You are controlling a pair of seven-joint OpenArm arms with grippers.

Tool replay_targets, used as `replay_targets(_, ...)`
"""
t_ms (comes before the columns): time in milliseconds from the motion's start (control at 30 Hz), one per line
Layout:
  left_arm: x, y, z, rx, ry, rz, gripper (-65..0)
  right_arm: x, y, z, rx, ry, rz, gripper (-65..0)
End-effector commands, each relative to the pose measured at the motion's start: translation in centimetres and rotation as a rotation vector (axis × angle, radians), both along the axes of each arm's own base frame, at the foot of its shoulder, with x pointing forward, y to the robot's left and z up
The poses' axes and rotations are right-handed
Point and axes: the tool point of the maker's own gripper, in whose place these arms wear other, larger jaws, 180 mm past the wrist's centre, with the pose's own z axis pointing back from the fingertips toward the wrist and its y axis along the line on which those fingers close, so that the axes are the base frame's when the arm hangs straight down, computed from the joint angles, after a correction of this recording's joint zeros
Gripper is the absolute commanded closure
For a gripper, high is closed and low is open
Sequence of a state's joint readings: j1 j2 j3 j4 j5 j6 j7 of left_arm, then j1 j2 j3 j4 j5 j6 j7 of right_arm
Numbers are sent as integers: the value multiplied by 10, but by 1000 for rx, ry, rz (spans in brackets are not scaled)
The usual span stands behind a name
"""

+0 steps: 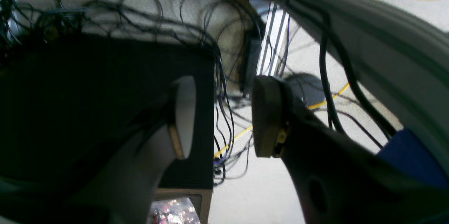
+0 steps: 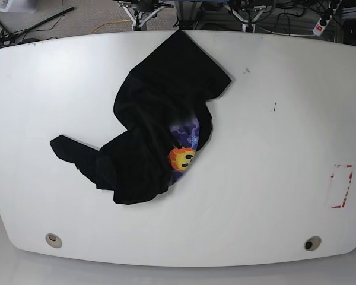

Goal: Fold the T-shirt properly

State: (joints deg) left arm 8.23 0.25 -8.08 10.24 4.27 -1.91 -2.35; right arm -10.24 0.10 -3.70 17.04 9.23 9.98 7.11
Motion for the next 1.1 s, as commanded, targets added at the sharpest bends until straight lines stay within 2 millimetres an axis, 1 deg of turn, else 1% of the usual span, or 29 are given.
replay_targets(0, -12, 4, 1, 6, 19, -3, -239, -9, -2, 1, -3, 10, 7, -14)
replay_targets(33, -16, 6, 1, 9, 21, -2, -240, -12, -2, 2, -3, 6, 6, -14)
replay_targets(100, -18, 18, 3, 32, 3, -7, -242, -13, -3, 7, 0, -29, 4, -15)
replay_targets(200, -19, 19, 4, 34, -3, -11, -241, -17, -2, 8, 0, -27, 7, -15)
replay_targets(233, -19, 16, 4, 30, -1, -10, -241, -16, -4, 7, -4, -27, 0, -17)
replay_targets(267, -10, 27, 4, 45, -13, -8, -239, -7, -8, 6, -11, -40, 12, -16)
replay_targets(367, -10, 41, 5, 64, -15, -9, -239, -7, -9, 6, -13, -40, 12, -16)
replay_targets(433, -9, 42, 5, 66, -17, -6, -239, -7, -15, 6, -22, -40, 14, -16)
replay_targets(533, -6, 42, 5, 68, -43, -7, -239, -7, -17, 6, -25, -40, 15, -16)
replay_targets(600, -3, 50, 6, 81, -58, -14, -239, -7, -16, 6, -25, -41, 15, -16)
replay_targets(667, -3, 50, 6, 82, -61, -14, -239, -6, -19, 6, -28, -43, 15, -14)
replay_targets(700, -5, 50, 7, 82, -58, -15, -239, -6, -24, 6, -37, -44, 17, -14)
replay_targets(767, -5, 51, 7, 82, -61, -14, -239, -7, -28, 6, -42, -43, 19, -14)
replay_targets(833, -7, 51, 7, 83, -61, -14, -239, -10, -28, 6, -42, -39, 19, -14)
replay_targets(900, -10, 51, 8, 85, -73, -14, -239, -6, -27, 7, -41, -53, 19, -13)
replay_targets(967, -8, 52, 9, 88, -100, -16, -239, -14, -28, 10, -41, -56, 17, -13)
replay_targets(1067, -13, 52, 11, 92, -128, -17, -239, -13, -27, 16, -39, -83, 19, -13)
